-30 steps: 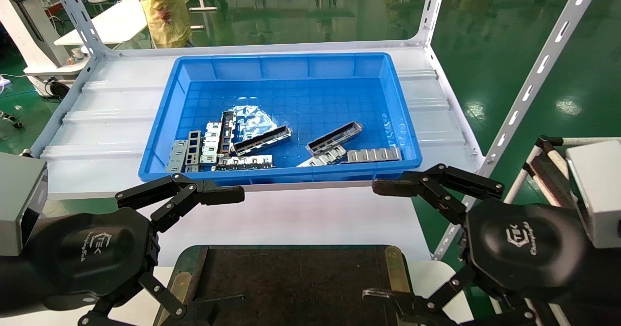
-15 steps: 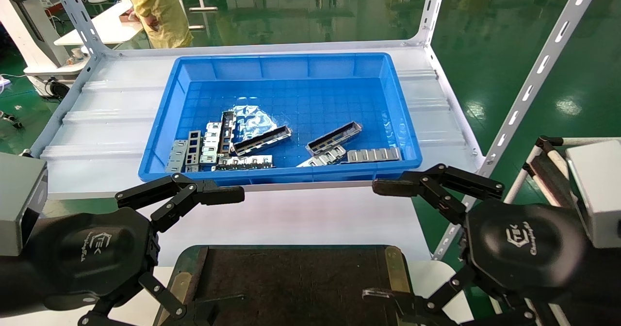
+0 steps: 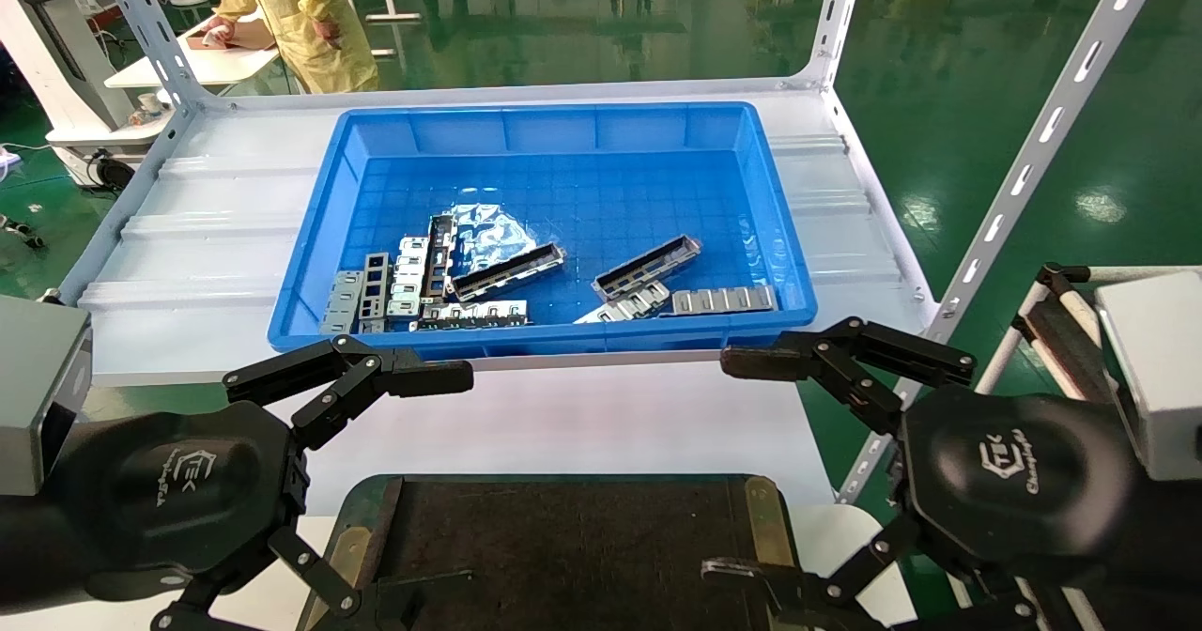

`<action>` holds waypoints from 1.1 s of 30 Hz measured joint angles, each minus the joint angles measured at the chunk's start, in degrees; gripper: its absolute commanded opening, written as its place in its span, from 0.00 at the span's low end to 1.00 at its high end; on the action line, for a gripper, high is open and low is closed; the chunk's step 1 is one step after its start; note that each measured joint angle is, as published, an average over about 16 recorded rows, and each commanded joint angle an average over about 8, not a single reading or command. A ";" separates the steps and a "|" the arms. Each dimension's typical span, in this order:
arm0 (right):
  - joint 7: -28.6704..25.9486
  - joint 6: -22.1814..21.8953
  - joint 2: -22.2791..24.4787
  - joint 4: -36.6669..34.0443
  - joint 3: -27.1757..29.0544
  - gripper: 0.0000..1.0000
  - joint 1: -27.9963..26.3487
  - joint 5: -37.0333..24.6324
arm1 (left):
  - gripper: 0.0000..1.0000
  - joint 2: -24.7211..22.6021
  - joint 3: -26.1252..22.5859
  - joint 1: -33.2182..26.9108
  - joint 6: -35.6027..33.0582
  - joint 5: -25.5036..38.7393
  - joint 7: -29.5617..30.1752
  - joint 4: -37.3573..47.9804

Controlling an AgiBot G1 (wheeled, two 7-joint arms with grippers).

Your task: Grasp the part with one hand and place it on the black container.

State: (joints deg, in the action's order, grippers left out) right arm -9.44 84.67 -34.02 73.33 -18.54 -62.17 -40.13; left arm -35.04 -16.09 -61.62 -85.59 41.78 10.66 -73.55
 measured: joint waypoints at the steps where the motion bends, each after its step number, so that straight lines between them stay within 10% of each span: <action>1: 0.00 0.00 0.00 0.00 0.00 1.00 0.00 0.00 | 1.00 0.00 0.00 0.00 0.00 0.00 0.00 0.00; 33: 0.03 0.02 0.00 -0.05 -0.04 1.00 -0.03 0.01 | 1.00 -4.41 -1.51 -3.98 6.38 5.08 -0.33 2.56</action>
State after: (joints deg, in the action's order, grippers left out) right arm -9.41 84.69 -34.02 73.29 -18.58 -62.20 -40.12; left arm -39.46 -17.60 -65.60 -79.21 46.86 10.33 -71.00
